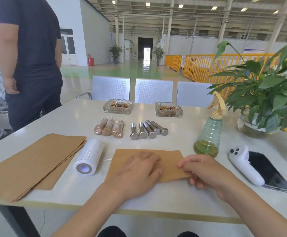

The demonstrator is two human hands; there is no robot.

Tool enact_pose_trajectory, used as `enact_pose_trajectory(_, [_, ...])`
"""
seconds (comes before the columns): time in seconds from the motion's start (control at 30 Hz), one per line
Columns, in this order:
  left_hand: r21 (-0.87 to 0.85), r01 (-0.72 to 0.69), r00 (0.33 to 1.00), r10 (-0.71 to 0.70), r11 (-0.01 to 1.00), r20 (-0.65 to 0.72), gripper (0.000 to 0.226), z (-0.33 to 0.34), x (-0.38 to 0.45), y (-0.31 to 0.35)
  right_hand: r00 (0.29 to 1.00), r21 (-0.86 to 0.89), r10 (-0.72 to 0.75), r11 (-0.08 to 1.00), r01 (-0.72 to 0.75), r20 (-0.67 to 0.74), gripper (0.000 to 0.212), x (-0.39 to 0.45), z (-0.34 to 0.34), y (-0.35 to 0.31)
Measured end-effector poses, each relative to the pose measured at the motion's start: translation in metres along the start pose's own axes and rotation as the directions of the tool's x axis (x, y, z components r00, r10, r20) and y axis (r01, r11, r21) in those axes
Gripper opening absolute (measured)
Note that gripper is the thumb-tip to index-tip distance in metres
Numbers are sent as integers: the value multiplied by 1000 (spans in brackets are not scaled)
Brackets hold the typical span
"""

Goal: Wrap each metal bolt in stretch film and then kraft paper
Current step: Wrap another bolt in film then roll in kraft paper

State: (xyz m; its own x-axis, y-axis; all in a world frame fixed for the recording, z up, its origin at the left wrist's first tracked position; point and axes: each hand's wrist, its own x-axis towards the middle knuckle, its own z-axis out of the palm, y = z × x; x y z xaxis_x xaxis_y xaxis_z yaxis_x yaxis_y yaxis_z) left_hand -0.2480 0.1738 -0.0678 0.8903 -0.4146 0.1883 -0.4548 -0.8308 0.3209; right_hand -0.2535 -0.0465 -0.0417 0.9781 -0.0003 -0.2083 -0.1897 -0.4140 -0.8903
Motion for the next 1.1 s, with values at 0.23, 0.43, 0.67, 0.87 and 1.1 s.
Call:
enact_pose_trajectory(0.23, [57, 41, 999, -43, 998, 32, 57, 11, -3, -11, 999, -109, -37, 993, 38, 13, 18, -4, 1, 0])
enact_pose_trajectory(0.43, [60, 48, 997, -52, 997, 52, 59, 13, -3, -14, 977, -512, -136, 858, 32, -167, 18, -8, -3, -1])
enact_pose_trajectory(0.67, [39, 54, 997, -56, 998, 48, 60, 14, 0, -17, 858, -745, -508, 600, 292, -74, 30, 3, 17, -6])
enact_pose_trajectory(0.87, [-19, 88, 993, -86, 996, 85, 57, 9, 6, -16, 821, -723, -570, 554, 414, 33, 28, 23, 32, 11])
enact_pose_trajectory(1.1, [-122, 338, 882, -360, 933, -303, 31, -25, 58, -40, 784, -720, -620, 538, 438, 14, 20, 31, 37, 31])
